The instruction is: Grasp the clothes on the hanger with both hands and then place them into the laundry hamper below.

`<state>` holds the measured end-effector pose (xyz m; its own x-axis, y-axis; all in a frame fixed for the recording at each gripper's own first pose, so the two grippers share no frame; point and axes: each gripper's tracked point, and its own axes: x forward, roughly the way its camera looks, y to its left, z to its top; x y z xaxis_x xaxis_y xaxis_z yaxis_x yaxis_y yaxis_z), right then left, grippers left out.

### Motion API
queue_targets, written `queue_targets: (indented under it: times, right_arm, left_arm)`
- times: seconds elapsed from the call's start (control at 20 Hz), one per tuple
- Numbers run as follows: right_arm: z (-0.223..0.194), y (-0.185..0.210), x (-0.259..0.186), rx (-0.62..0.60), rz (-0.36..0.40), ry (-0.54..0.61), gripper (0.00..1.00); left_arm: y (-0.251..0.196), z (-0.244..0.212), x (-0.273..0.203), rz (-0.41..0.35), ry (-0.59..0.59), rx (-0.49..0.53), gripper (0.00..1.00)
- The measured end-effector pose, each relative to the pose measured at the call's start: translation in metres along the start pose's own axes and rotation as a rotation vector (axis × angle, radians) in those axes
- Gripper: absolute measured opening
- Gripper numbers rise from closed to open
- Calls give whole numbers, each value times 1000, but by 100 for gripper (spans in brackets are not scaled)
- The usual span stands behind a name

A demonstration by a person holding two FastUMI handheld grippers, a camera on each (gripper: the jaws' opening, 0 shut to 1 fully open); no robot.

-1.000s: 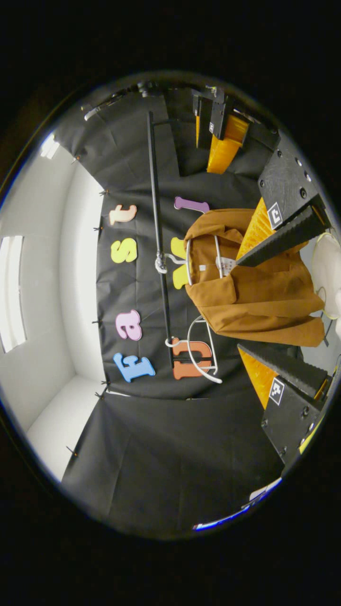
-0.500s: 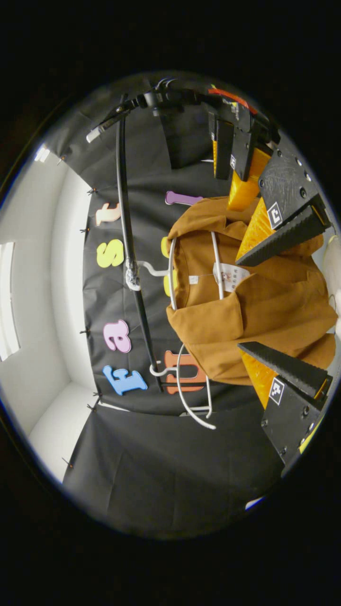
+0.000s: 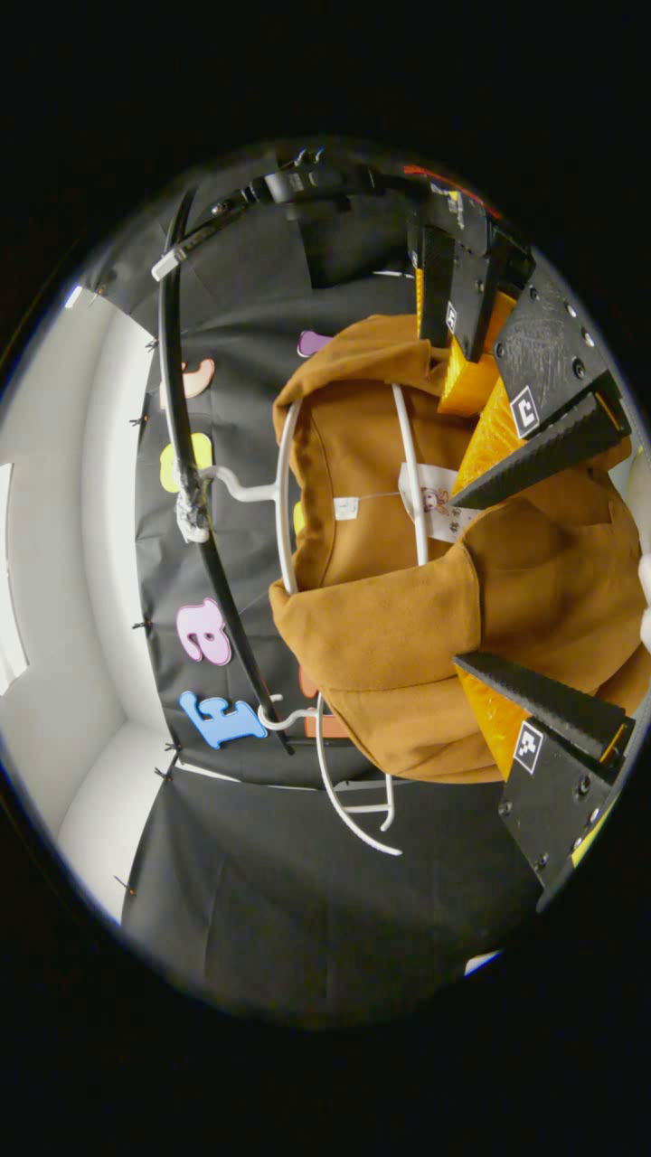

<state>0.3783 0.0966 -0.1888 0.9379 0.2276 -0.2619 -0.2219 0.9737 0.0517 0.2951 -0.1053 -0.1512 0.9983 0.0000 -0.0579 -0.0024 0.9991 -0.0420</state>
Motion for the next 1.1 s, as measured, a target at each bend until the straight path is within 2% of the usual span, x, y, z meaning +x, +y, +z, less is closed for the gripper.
queue_targets:
  times: [0.2, 0.4, 0.45, 0.5, 0.55, 0.8, 0.85, 0.9, 0.95, 1.0, 1.1]
  right_arm:
    - [5, -4, 17, 33, -40, -17, 99]
    - [6, -7, 25, 48, -8, -12, 74]
    - [4, -9, 27, 52, 2, -15, 68]
    - [4, -13, 29, 52, 9, -15, 61]
    - [4, -15, 28, 55, 25, -17, 45]
    - [7, -24, 30, 73, 82, -11, 14]
    - [7, -21, 29, 78, 92, -7, 10]
    - [4, -18, 28, 76, 111, -2, 8]
    - [5, -17, 27, 67, 124, 3, 6]
    - [6, -17, 28, 63, 138, 3, 5]
    - [6, -16, 28, 69, 145, 8, 5]
  left_arm:
    - [8, -8, 16, 52, 9, -6, 98]
    - [14, -9, 25, 71, 3, -5, 99]
    - [16, -12, 27, 74, 6, -4, 96]
    - [17, -15, 28, 70, 15, -9, 76]
    - [18, -19, 29, 60, 30, -20, 68]
    - [28, -28, 38, 14, 70, -148, 31]
    - [30, -28, 38, 22, 71, -160, 29]
    - [30, -26, 37, 19, 72, -160, 4]
    - [24, -26, 37, -7, 70, -152, 9]
    - [19, -25, 38, -31, 70, -150, 1]
    - [17, -25, 37, -42, 65, -148, 1]
